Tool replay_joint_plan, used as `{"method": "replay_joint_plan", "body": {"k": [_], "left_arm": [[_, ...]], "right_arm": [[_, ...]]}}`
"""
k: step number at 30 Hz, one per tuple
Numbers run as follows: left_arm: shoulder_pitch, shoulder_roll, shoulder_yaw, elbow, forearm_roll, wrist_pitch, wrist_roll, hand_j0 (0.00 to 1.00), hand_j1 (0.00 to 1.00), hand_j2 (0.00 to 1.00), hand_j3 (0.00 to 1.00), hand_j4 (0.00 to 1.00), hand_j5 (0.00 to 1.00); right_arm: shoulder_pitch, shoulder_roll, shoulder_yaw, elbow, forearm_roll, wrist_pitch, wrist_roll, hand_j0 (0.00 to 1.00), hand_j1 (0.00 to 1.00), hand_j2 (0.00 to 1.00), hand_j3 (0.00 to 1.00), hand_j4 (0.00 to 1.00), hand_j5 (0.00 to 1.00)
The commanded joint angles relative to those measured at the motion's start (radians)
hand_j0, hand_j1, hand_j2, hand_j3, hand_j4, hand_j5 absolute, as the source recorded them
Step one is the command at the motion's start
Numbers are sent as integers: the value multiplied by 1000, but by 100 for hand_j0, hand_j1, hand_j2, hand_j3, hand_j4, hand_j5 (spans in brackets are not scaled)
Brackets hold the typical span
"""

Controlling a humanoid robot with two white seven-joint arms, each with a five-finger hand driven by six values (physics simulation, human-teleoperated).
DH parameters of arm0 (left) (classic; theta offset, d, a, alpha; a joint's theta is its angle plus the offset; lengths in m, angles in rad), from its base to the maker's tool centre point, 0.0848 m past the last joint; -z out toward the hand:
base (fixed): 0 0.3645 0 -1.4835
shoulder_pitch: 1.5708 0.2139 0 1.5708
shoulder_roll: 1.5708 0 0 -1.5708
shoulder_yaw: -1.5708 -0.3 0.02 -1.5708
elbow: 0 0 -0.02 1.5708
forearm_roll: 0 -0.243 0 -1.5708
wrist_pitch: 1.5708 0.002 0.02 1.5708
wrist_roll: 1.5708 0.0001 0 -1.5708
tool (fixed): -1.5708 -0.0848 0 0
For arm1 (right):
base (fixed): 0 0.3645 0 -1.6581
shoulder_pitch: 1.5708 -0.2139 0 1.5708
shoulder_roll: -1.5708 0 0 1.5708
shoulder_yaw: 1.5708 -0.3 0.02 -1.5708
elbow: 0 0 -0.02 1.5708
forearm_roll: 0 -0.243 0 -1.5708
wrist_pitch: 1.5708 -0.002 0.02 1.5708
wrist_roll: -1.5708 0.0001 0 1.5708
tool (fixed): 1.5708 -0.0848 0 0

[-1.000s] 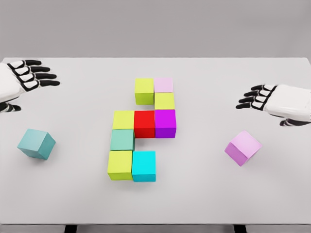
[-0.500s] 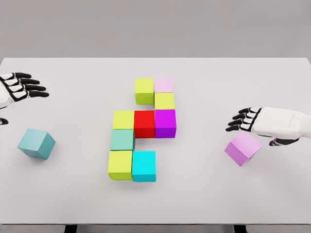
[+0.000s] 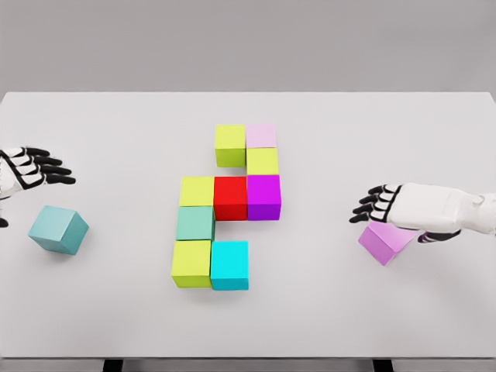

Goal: Assemble the squares on the desktop into the number 2

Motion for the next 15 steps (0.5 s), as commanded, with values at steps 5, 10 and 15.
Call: {"method": "replay_joint_plan", "body": {"k": [5, 10, 15], "left_arm": [[15, 12, -35, 0, 7, 0, -1, 100, 100, 100, 100, 100, 100], [40, 12, -49, 0, 9, 0, -1, 100, 100, 100, 100, 100, 100], [49, 2, -49, 1, 35, 0, 1, 100, 100, 100, 100, 100, 100]], "right_arm": [[2, 19, 3, 1, 30, 2, 5, 100, 100, 100, 100, 100, 100], [2, 8, 26, 1, 33, 2, 9, 100, 100, 100, 100, 100, 100], [0, 19, 38, 4, 55, 2, 12, 100, 100, 100, 100, 100, 100]]}}
